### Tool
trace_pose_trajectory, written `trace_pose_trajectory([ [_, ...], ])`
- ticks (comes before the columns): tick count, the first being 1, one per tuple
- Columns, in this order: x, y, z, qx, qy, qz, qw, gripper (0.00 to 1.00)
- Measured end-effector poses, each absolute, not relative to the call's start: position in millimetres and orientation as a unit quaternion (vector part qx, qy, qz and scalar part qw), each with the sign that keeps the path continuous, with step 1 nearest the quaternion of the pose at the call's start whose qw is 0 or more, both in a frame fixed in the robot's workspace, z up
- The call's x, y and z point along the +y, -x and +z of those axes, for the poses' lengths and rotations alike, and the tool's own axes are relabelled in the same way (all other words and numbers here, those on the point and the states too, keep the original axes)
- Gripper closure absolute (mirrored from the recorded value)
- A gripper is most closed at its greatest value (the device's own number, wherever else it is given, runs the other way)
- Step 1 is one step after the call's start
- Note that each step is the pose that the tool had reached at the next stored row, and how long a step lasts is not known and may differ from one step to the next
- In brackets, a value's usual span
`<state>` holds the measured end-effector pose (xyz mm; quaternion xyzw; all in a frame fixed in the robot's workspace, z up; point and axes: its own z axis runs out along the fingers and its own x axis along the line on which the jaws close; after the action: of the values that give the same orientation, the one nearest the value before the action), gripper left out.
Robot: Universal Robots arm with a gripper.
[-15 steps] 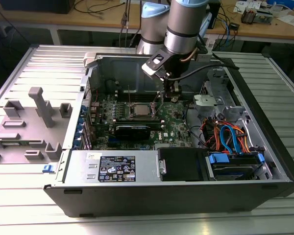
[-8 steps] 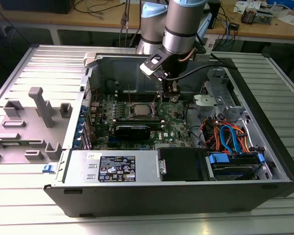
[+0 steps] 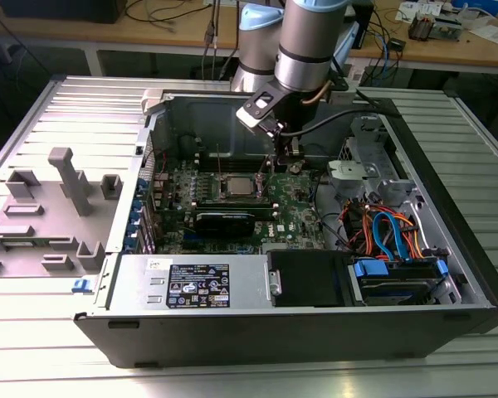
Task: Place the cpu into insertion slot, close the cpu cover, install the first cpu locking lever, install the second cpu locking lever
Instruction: 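Close the cpu cover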
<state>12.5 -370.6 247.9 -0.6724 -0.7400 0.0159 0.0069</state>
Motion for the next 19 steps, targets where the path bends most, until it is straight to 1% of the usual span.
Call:
trace_pose_trajectory([
  [19,-370.6,6.1,247.9,-0.74,0.672,0.016,0.007,0.89],
])
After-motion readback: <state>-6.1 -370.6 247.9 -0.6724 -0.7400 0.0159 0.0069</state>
